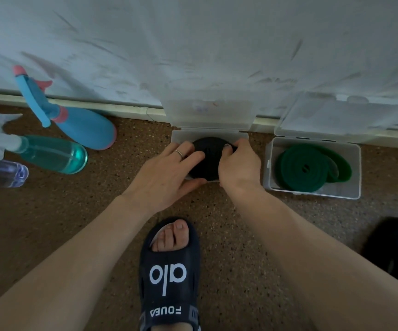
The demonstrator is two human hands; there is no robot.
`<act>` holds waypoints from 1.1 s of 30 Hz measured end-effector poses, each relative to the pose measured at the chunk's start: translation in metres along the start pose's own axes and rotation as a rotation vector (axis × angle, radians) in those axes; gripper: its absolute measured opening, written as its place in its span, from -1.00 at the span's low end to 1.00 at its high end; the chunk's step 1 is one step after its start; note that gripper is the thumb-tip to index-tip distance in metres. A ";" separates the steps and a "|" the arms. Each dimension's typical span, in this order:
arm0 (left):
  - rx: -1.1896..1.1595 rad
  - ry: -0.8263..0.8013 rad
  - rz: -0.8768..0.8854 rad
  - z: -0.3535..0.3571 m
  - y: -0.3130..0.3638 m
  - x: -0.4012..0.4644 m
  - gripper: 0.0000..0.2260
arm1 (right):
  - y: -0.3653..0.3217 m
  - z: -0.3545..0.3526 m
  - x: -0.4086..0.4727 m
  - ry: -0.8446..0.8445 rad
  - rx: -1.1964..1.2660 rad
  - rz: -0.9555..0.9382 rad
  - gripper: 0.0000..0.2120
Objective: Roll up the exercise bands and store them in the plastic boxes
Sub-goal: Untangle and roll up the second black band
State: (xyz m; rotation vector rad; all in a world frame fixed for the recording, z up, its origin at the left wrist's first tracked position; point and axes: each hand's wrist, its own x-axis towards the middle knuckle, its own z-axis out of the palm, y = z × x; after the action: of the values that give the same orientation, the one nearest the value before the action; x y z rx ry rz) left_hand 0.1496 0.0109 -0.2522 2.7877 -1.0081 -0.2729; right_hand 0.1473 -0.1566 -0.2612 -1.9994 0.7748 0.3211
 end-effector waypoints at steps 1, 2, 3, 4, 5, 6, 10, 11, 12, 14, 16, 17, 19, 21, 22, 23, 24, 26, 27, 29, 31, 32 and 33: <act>0.008 -0.007 0.012 -0.001 -0.001 0.001 -0.58 | -0.001 -0.002 0.001 -0.019 -0.059 -0.013 -0.80; 0.027 -0.014 0.029 -0.002 -0.002 0.002 -0.58 | -0.002 -0.004 0.002 -0.041 -0.110 -0.024 -0.80; 0.053 -0.022 0.045 -0.004 -0.003 0.004 -0.58 | -0.003 -0.005 0.003 -0.066 -0.150 -0.031 -0.79; 0.079 -0.031 0.058 -0.005 -0.004 0.006 -0.58 | -0.005 -0.007 0.005 -0.094 -0.184 -0.033 -0.78; 0.100 -0.041 0.069 -0.006 -0.005 0.007 -0.58 | -0.007 -0.010 0.006 -0.125 -0.210 -0.031 -0.77; 0.113 -0.049 0.077 -0.007 -0.006 0.008 -0.58 | -0.008 -0.013 0.007 -0.155 -0.235 -0.029 -0.75; 0.132 -0.069 0.126 -0.010 -0.009 0.013 -0.61 | -0.010 -0.026 0.014 -0.247 -0.340 -0.057 -0.66; 0.144 -0.080 0.148 -0.009 -0.009 0.014 -0.63 | -0.010 -0.028 0.016 -0.263 -0.382 -0.082 -0.66; 0.152 -0.090 0.163 -0.009 -0.009 0.014 -0.64 | -0.011 -0.029 0.018 -0.276 -0.421 -0.103 -0.65; 0.149 -0.102 0.159 -0.008 -0.010 0.016 -0.62 | -0.014 -0.032 0.022 -0.287 -0.495 -0.137 -0.62; 0.138 -0.108 0.142 -0.007 -0.010 0.018 -0.58 | -0.016 -0.036 0.025 -0.300 -0.607 -0.174 -0.58; 0.140 -0.114 0.147 -0.006 -0.011 0.019 -0.57 | -0.016 -0.039 0.026 -0.319 -0.650 -0.181 -0.56; 0.150 -0.124 0.165 -0.006 -0.012 0.019 -0.57 | -0.013 -0.043 0.026 -0.376 -0.683 -0.167 -0.53; 0.152 -0.134 0.173 -0.007 -0.013 0.021 -0.57 | -0.008 -0.044 0.026 -0.409 -0.659 -0.141 -0.53; 0.153 -0.141 0.174 -0.008 -0.013 0.022 -0.57 | -0.006 -0.044 0.026 -0.410 -0.638 -0.140 -0.52; 0.153 -0.146 0.172 -0.009 -0.013 0.022 -0.58 | -0.004 -0.044 0.027 -0.405 -0.616 -0.145 -0.52; 0.154 -0.150 0.167 -0.010 -0.013 0.023 -0.58 | -0.003 -0.044 0.026 -0.400 -0.598 -0.152 -0.51; 0.157 -0.162 0.150 -0.011 -0.013 0.024 -0.58 | -0.002 -0.045 0.025 -0.403 -0.577 -0.156 -0.51; 0.160 -0.169 0.140 -0.012 -0.012 0.025 -0.57 | -0.003 -0.046 0.024 -0.411 -0.574 -0.154 -0.52; 0.160 -0.192 0.128 -0.013 -0.011 0.027 -0.56 | -0.005 -0.048 0.022 -0.430 -0.566 -0.137 -0.53; 0.150 -0.213 0.131 -0.014 -0.010 0.030 -0.57 | -0.005 -0.049 0.021 -0.445 -0.556 -0.121 -0.53; 0.144 -0.219 0.138 -0.014 -0.010 0.031 -0.58 | -0.005 -0.049 0.021 -0.447 -0.554 -0.119 -0.54; 0.138 -0.224 0.145 -0.015 -0.010 0.033 -0.59 | -0.004 -0.049 0.022 -0.444 -0.555 -0.119 -0.55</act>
State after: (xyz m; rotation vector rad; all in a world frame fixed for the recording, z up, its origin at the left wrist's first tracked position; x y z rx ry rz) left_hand 0.1841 -0.0011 -0.2441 2.8333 -1.3205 -0.5233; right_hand 0.1627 -0.2048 -0.2440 -2.3438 0.2955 0.9547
